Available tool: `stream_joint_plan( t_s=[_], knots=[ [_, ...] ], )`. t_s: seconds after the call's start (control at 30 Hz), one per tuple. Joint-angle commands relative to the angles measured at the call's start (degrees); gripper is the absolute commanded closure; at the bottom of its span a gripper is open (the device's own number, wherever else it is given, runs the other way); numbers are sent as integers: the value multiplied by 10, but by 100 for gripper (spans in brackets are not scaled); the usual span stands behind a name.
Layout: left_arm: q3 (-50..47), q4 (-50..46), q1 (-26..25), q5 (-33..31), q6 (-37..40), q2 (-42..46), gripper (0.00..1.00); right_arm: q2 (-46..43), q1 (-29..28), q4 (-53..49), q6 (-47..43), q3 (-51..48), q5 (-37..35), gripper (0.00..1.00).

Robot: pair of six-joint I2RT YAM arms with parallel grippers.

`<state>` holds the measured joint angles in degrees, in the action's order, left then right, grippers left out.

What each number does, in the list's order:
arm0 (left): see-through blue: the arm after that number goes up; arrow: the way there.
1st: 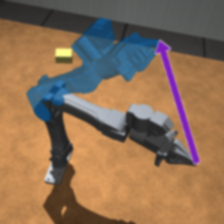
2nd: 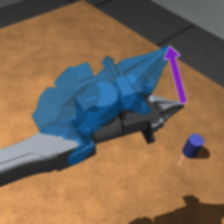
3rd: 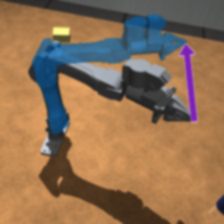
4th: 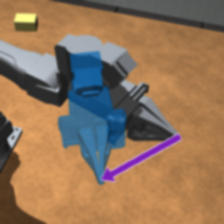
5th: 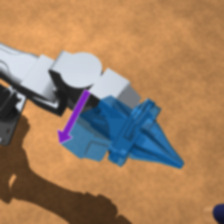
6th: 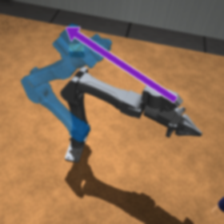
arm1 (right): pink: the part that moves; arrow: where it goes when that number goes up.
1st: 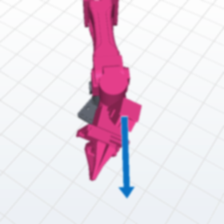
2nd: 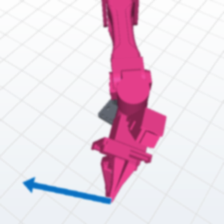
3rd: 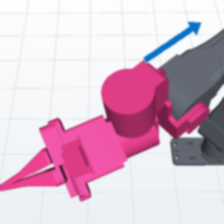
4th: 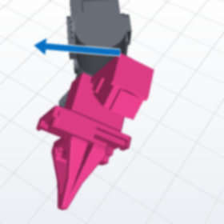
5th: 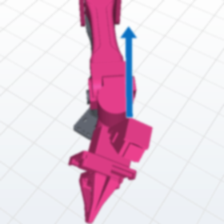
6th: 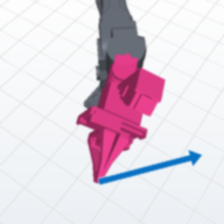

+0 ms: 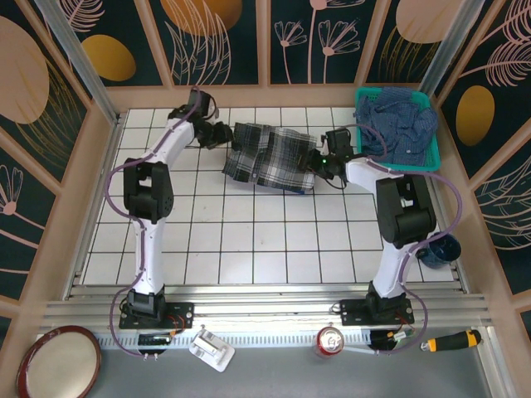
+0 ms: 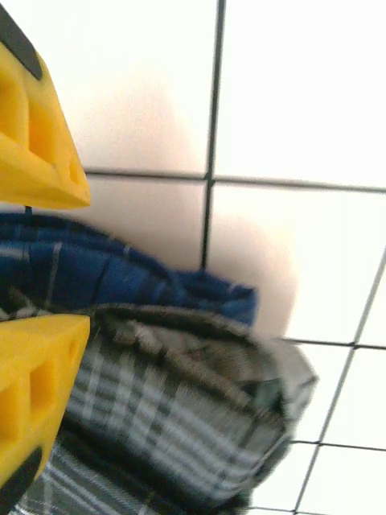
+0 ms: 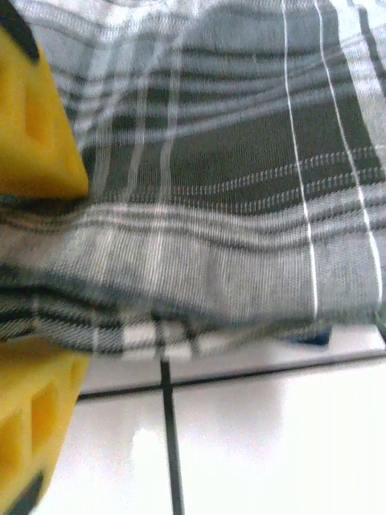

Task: Fold and stack the long sleeve shirts

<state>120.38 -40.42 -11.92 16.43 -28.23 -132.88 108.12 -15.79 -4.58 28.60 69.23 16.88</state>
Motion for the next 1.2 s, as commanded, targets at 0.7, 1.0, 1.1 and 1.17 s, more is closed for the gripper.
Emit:
stream_joint_plan(
  t_s=[0.7, 1.0, 1.1, 1.17],
  knots=[
    [-14, 36, -166, -154, -84, -27, 24, 76, -73, 205, 102, 4, -6, 48],
    [-117, 39, -80, -212, -54, 65, 26, 33, -98, 121, 87, 48, -37, 30],
    [-110, 19, -82, -223, -45, 107, 1, -56, -81, 79, 69, -6, -72, 1],
    [-104, 4, -102, -259, -46, 136, 1, -131, -66, 65, 61, -73, -103, 1]
  ],
)
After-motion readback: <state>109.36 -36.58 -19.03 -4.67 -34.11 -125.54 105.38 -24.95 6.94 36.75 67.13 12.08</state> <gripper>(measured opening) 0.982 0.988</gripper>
